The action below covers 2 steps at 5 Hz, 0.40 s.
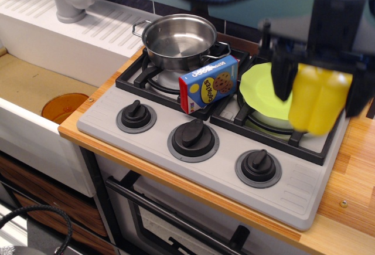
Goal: Put yellowpepper on plate and cookiebox in pot or pan on stove
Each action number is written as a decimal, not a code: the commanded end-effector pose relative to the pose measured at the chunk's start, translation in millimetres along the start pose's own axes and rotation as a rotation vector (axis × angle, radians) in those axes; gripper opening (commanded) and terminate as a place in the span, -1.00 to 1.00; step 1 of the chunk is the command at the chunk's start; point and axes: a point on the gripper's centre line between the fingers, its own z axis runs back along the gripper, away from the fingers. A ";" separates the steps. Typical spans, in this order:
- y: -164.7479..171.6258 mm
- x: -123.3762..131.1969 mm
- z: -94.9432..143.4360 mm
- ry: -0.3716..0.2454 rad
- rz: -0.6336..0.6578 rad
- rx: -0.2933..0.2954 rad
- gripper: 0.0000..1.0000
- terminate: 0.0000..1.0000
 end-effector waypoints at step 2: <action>12.9 61.1 -10.2 -0.087 -0.068 -0.042 -1.00 -1.00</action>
